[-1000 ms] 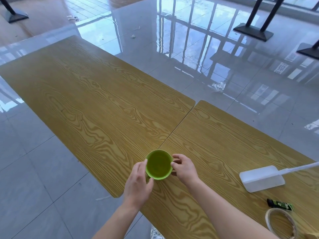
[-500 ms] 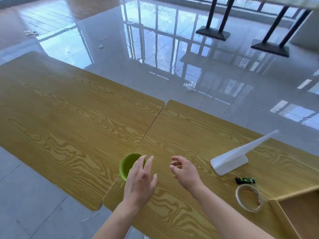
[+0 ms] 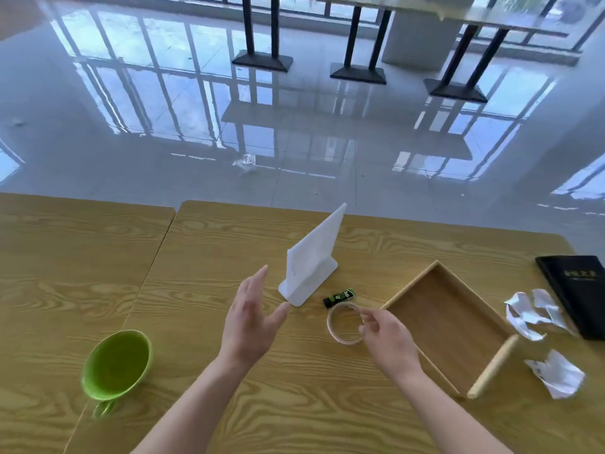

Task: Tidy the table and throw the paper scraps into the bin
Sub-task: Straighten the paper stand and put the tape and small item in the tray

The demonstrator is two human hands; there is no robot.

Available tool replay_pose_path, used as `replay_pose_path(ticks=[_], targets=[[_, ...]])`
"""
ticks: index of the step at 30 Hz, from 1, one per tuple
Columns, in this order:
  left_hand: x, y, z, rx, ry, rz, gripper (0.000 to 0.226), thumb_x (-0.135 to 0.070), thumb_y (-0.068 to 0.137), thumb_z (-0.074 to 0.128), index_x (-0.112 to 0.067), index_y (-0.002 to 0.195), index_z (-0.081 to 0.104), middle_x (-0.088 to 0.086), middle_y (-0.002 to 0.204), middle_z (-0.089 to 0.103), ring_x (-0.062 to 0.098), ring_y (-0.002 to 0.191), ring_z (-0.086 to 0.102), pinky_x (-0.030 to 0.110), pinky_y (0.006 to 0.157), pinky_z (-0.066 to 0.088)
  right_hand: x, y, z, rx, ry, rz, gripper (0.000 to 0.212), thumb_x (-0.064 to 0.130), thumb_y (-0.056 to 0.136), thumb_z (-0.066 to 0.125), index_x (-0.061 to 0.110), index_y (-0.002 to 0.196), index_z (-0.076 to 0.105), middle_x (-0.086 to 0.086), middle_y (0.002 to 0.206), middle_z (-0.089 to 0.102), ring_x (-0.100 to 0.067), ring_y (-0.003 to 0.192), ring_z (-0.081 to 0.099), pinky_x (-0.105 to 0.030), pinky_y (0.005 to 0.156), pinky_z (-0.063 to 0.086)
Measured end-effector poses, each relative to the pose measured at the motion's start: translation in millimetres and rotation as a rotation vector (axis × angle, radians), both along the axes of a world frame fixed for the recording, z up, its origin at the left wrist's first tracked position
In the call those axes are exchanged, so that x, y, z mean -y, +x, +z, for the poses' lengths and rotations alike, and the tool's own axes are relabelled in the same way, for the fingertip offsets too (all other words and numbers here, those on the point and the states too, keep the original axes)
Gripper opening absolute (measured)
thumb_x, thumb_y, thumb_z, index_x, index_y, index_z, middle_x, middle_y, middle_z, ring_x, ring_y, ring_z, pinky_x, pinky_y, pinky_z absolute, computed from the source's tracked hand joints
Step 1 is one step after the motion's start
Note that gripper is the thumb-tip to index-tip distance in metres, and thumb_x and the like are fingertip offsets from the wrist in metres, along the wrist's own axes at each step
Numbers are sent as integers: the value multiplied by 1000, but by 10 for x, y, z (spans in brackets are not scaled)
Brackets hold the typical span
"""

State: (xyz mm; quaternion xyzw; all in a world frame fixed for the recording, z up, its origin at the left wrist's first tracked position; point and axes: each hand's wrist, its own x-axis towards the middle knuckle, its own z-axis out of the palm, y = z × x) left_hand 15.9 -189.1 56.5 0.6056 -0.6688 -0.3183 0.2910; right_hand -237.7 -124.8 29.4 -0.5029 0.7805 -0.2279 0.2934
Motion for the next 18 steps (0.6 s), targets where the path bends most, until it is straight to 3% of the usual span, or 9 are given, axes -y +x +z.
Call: replay_pose_path(ticks=[2,4,8,12,15,18], targets=[[109,-157,32,-74,65,31,84,-34,80,77,-22,149,31,0,148,44,14,136,40,37,110,36,-99,-267,-38,-218,-61,-18,38,15,88,66,18,126,62,1,116,63,-18,109,57,-29,91,47],[216,-291,51,-89,113,33,82,-36,80,76,-26,149,32,-4,147,45,12,136,40,39,109,37,-165,-507,-106,-353,0,-23,47,20,88,69,15,132,56,-3,123,59,-24,113,51,-33,94,45],[362,-517,52,-149,168,56,47,-32,85,71,-29,129,53,-12,116,65,11,109,58,29,83,44,-209,-833,-261,-406,271,64,58,32,93,61,18,146,39,-3,137,49,-24,122,46,-35,100,42],[389,-591,41,-155,126,128,3,-24,92,61,-26,94,63,0,81,66,19,77,62,33,63,47,-316,-886,-345,-434,250,181,43,17,96,51,26,138,49,7,120,53,-17,104,52,-33,87,51],[312,-573,10,-93,50,131,20,-21,92,60,-22,73,53,8,71,62,23,62,55,35,56,42,-433,-868,-356,-446,196,181,41,8,95,46,31,127,57,11,104,54,-14,92,53,-33,75,52],[181,-494,-28,-55,-16,106,22,-17,91,61,-32,77,55,-4,64,61,12,60,57,26,53,41,-599,-837,-354,-462,195,194,43,7,94,44,35,123,58,14,104,53,-11,92,52,-30,72,51]])
